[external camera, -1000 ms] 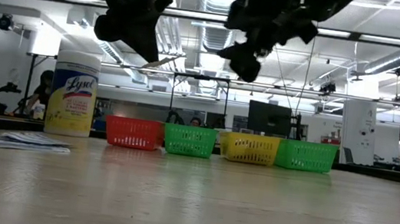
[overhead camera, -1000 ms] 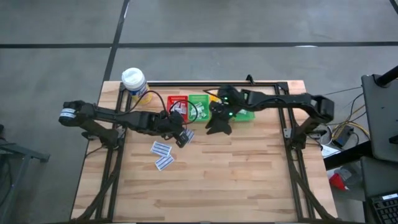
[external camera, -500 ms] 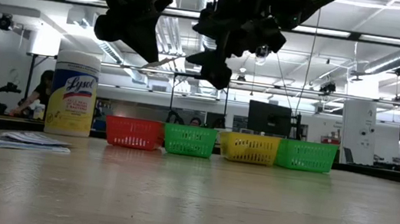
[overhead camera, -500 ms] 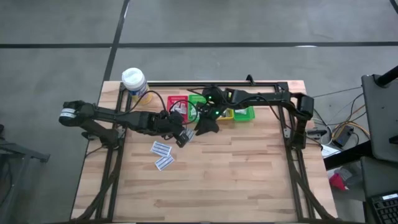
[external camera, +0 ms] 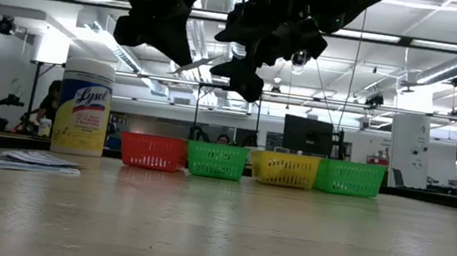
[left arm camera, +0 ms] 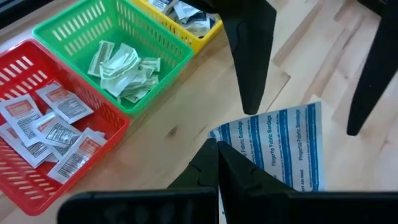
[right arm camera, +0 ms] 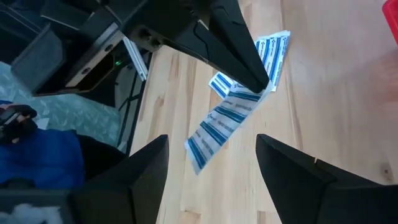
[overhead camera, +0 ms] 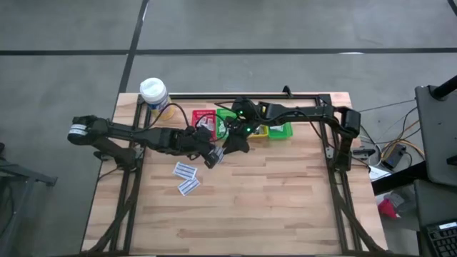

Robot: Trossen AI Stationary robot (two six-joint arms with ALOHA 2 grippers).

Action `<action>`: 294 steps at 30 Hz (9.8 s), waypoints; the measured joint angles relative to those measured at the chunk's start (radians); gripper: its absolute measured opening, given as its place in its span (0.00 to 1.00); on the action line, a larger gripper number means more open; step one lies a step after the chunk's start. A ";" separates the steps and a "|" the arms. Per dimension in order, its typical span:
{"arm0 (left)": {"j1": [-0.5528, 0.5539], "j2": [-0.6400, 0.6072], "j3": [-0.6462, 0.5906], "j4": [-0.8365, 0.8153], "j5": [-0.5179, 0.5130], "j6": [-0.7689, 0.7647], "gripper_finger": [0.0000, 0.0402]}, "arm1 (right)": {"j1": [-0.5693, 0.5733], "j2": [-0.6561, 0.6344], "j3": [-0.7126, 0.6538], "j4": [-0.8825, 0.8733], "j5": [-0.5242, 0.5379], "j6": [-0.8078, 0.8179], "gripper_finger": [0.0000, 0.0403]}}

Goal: Pick & Place First Aid Supplies
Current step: Put the blue fingertip bandage into the right green bin

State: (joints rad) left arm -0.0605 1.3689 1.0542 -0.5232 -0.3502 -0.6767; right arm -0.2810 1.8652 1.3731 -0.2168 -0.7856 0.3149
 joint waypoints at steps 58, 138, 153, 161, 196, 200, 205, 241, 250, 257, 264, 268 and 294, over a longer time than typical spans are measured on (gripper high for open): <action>0.019 -0.098 0.000 0.015 0.069 0.101 0.30 | -0.010 -0.015 -0.001 -0.200 0.088 -0.097 0.02; -0.140 -0.158 -0.398 -0.068 0.237 0.078 0.30 | -0.089 -0.497 -0.153 -0.654 0.906 -0.187 0.30; -0.184 -0.153 -0.446 0.113 0.421 0.100 0.30 | -0.056 -0.604 -0.160 -0.624 0.908 -0.133 0.25; -0.204 -0.143 -0.479 0.094 0.524 -0.274 0.30 | -0.056 -0.567 -0.180 -0.586 0.906 -0.131 0.23; -0.219 0.029 -0.494 0.026 0.426 -0.487 0.29 | -0.051 -0.520 -0.213 -0.498 0.853 -0.134 0.18; -0.223 0.109 -0.486 -0.004 0.421 -0.488 0.26 | -0.051 -0.521 -0.213 -0.497 0.855 -0.132 0.16; -0.230 0.157 -0.478 -0.016 0.404 -0.487 0.21 | -0.051 -0.521 -0.213 -0.494 0.856 -0.131 0.16; -0.236 -0.198 -0.325 -0.214 0.469 -0.364 0.00 | -0.051 -0.521 -0.212 -0.472 0.853 -0.135 0.18; -0.255 -0.124 -0.344 -0.184 0.523 -0.459 0.00 | -0.051 -0.521 -0.212 -0.473 0.853 -0.135 0.19; -0.298 -0.084 -0.344 -0.115 0.508 -0.516 0.12 | -0.051 -0.521 -0.212 -0.472 0.853 -0.138 0.16; -0.316 -0.081 -0.345 -0.114 0.486 -0.600 0.30 | -0.051 -0.521 -0.212 -0.472 0.853 -0.151 0.15; -0.317 -0.081 -0.371 -0.117 0.481 -0.636 0.35 | -0.051 -0.521 -0.212 -0.472 0.853 -0.158 0.15; -0.330 0.214 -0.407 -0.097 0.461 -0.673 0.32 | -0.051 -0.521 -0.212 -0.435 0.854 -0.159 0.15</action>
State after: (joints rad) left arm -0.3901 1.5833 0.6476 -0.6205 0.1108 -1.3495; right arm -0.3317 1.3441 1.1606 -0.6513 0.0685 0.1562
